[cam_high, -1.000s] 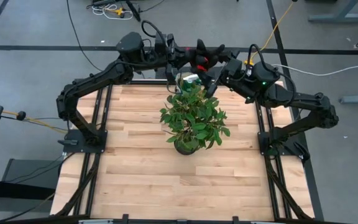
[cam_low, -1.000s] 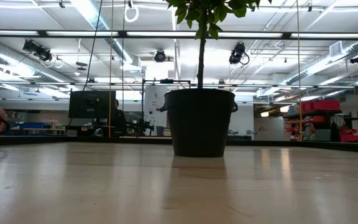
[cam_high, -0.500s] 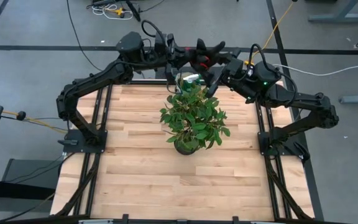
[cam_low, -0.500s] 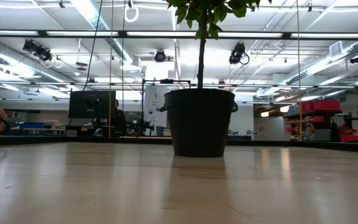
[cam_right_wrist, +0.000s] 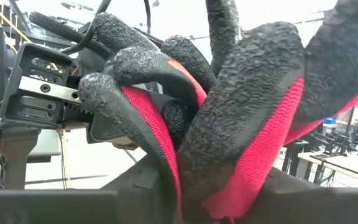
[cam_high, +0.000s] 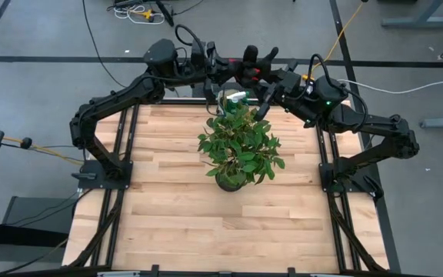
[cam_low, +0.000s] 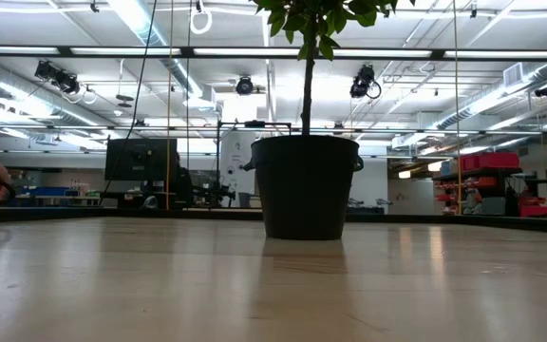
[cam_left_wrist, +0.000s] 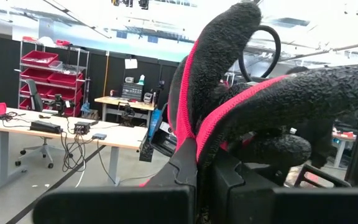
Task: Pick & Place Garden tools in Gardening bag
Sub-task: Put the black red gloves into the gardening bag
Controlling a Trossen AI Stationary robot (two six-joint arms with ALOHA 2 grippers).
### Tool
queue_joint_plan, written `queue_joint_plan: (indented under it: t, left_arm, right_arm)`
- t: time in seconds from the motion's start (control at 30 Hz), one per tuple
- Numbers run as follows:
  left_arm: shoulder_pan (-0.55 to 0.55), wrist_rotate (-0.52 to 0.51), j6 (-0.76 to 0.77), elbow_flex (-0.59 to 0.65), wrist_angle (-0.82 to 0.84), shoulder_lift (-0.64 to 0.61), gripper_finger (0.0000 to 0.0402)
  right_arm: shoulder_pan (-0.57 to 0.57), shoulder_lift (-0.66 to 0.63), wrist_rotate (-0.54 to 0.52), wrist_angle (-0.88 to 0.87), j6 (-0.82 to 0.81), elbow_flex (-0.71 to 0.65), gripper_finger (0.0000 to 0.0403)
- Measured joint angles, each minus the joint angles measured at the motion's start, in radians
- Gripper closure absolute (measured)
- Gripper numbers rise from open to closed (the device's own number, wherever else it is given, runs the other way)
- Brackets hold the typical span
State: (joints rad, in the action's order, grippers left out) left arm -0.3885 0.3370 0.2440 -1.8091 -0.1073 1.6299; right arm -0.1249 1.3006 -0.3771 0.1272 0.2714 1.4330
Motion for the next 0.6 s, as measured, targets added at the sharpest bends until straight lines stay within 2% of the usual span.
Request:
queue_joint_plan:
  t: [0.27, 0.47, 0.6]
  left_arm:
    - [0.0, 0.0, 0.002, 0.0, 0.0, 0.0, 0.0391]
    - [0.0, 0.0, 0.0, 0.0, 0.0, 0.0, 0.0389]
    - [0.0, 0.0, -0.004, 0.0, 0.0, 0.0, 0.0374]
  right_arm:
    - [0.0, 0.0, 0.0, 0.0, 0.0, 0.0, 0.032]
    - [0.0, 0.0, 0.0, -0.001, 0.0, 0.0, 0.0347]
    - [0.0, 0.0, 0.002, -0.001, 0.0, 0.0, 0.0362]
